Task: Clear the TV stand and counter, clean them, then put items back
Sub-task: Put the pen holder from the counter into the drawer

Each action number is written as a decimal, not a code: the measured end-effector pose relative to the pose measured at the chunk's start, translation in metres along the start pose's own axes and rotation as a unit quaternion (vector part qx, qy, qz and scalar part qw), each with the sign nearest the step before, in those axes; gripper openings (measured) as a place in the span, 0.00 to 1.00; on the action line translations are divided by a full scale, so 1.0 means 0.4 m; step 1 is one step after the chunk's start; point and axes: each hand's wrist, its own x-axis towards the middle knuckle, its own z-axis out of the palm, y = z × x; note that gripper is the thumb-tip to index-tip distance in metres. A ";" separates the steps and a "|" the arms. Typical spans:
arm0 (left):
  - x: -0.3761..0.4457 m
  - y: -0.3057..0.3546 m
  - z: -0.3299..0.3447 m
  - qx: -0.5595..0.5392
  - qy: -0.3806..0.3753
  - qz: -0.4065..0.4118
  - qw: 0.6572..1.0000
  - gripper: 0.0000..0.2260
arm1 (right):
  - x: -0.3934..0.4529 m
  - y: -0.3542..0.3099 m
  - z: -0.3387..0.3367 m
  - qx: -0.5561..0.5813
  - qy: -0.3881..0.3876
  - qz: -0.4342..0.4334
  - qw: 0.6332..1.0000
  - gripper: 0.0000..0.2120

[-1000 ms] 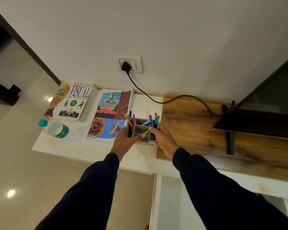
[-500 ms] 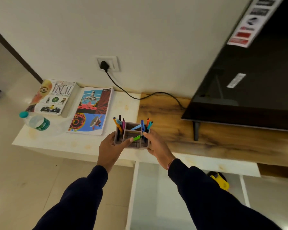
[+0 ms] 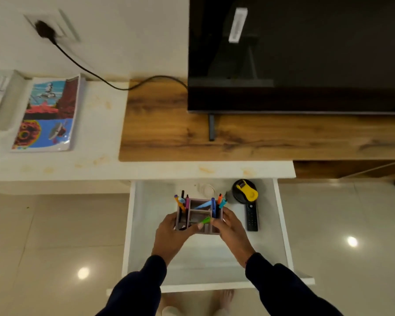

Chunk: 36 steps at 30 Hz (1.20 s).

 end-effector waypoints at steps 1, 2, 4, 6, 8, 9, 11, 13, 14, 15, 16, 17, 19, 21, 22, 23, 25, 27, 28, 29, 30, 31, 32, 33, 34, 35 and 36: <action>0.012 -0.027 0.031 0.013 -0.016 -0.011 1.000 0.27 | 0.013 0.041 -0.019 -0.009 0.009 0.007 1.000 0.25; 0.027 -0.056 0.061 0.031 -0.038 -0.022 0.999 0.27 | 0.027 0.080 -0.038 -0.019 0.017 0.012 1.000 0.23; 0.056 -0.108 0.127 0.059 -0.078 -0.033 0.995 0.26 | 0.060 0.159 -0.078 -0.036 0.028 0.025 0.999 0.23; 0.077 -0.140 0.177 0.058 -0.091 -0.049 0.993 0.25 | 0.101 0.226 -0.108 -0.050 0.036 0.032 0.998 0.27; 0.101 -0.166 0.223 0.055 -0.106 -0.058 0.991 0.24 | 0.149 0.289 -0.134 -0.053 0.039 0.042 0.997 0.27; 0.117 -0.180 0.245 0.060 -0.116 -0.057 0.990 0.23 | 0.172 0.317 -0.145 -0.049 0.041 0.048 0.997 0.27; 0.152 -0.201 0.284 0.068 -0.138 -0.049 0.987 0.20 | 0.217 0.356 -0.165 -0.037 0.050 0.052 0.997 0.26; 0.185 -0.215 0.316 0.069 -0.163 -0.041 0.983 0.16 | 0.267 0.395 -0.185 -0.025 0.052 0.055 0.997 0.28; 0.205 -0.231 0.336 0.070 -0.175 -0.038 0.981 0.15 | 0.298 0.429 -0.194 -0.015 0.053 0.059 0.997 0.29; 0.213 -0.231 0.344 0.070 -0.186 -0.030 0.980 0.15 | 0.308 0.426 -0.196 -0.009 0.056 0.058 0.997 0.29; 0.215 -0.225 0.350 0.067 -0.193 -0.021 0.979 0.15 | 0.313 0.419 -0.197 -0.006 0.056 0.054 0.997 0.28; 0.219 -0.227 0.360 0.063 -0.199 -0.015 0.978 0.15 | 0.317 0.419 -0.199 -0.003 0.058 0.052 0.997 0.28; 0.226 -0.233 0.383 0.043 -0.207 -0.016 0.977 0.17 | 0.324 0.406 -0.203 0.007 0.065 0.046 0.997 0.27; 0.225 -0.243 0.399 0.031 -0.201 -0.020 0.979 0.21 | 0.332 0.406 -0.208 0.005 0.069 0.045 0.997 0.27; 0.223 -0.247 0.406 0.024 -0.200 -0.022 0.979 0.22 | 0.332 0.404 -0.209 -0.001 0.069 0.043 0.997 0.27; 0.223 -0.249 0.410 0.024 -0.200 -0.022 0.979 0.23 | 0.332 0.401 -0.213 -0.009 0.065 0.037 0.997 0.27; 0.230 -0.247 0.411 0.043 -0.209 -0.023 0.977 0.23 | 0.332 0.394 -0.221 -0.018 0.054 0.035 0.998 0.29; 0.245 -0.251 0.401 0.078 -0.211 -0.025 0.974 0.23 | 0.334 0.392 -0.229 -0.048 0.033 0.030 0.998 0.29; 0.252 -0.250 0.394 0.099 -0.211 -0.029 0.972 0.26 | 0.328 0.382 -0.232 -0.065 0.026 0.032 0.997 0.29; 0.259 -0.252 0.386 0.124 -0.210 -0.040 0.969 0.32 | 0.315 0.368 -0.234 -0.083 0.024 0.037 0.996 0.28; 0.264 -0.254 0.376 0.154 -0.205 -0.051 0.965 0.39 | 0.298 0.353 -0.236 -0.098 0.025 0.045 0.994 0.26; 0.266 -0.255 0.364 0.174 -0.201 -0.064 0.962 0.44 | 0.276 0.339 -0.238 -0.121 0.027 0.050 0.991 0.23; 0.260 -0.246 0.346 0.184 -0.200 -0.071 0.960 0.48 | 0.249 0.318 -0.239 -0.138 0.024 0.058 0.988 0.20; 0.253 -0.239 0.333 0.189 -0.201 -0.072 0.958 0.49 | 0.226 0.303 -0.241 -0.157 0.015 0.071 0.985 0.18; 0.241 -0.225 0.315 0.193 -0.199 -0.068 0.958 0.49 | 0.203 0.285 -0.243 -0.184 0.007 0.079 0.980 0.18; 0.229 -0.204 0.294 0.193 -0.196 -0.065 0.959 0.48 | 0.185 0.265 -0.244 -0.212 0.001 0.079 0.974 0.17; 0.215 -0.181 0.269 0.195 -0.192 -0.059 0.960 0.47 | 0.169 0.240 -0.238 -0.228 -0.003 0.067 0.971 0.16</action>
